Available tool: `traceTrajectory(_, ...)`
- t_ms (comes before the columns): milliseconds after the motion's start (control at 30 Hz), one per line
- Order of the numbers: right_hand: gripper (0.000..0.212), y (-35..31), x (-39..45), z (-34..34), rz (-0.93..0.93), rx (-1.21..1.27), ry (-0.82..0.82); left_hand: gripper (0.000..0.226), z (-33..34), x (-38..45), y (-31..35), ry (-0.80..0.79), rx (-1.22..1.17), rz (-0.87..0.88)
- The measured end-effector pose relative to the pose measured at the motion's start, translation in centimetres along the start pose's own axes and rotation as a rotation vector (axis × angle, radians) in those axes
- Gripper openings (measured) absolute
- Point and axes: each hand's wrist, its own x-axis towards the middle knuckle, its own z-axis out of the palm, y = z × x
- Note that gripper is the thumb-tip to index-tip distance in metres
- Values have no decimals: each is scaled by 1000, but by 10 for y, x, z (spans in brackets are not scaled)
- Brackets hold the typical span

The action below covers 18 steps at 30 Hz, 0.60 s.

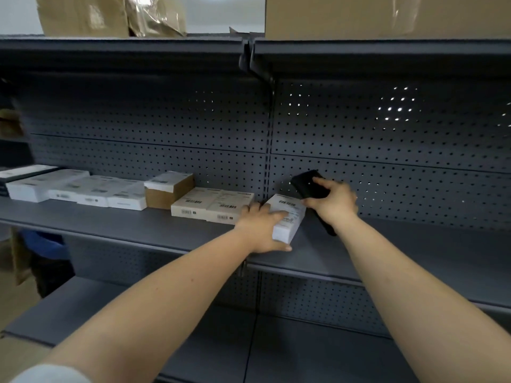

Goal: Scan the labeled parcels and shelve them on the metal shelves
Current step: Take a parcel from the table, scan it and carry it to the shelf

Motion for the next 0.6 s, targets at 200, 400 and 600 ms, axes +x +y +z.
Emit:
traceTrajectory(200, 70, 1, -4, 6, 27, -63, -4, 91, 21, 5, 10, 107, 164, -129)
traceTrajectory(400, 70, -3, -5, 15, 20, -131, -12, 88, 17, 19, 7, 23, 153, -200)
traceTrajectory(600, 68, 11, -6, 14, 46, -168, -22, 83, 14, 26, -16, -42, -1, -113)
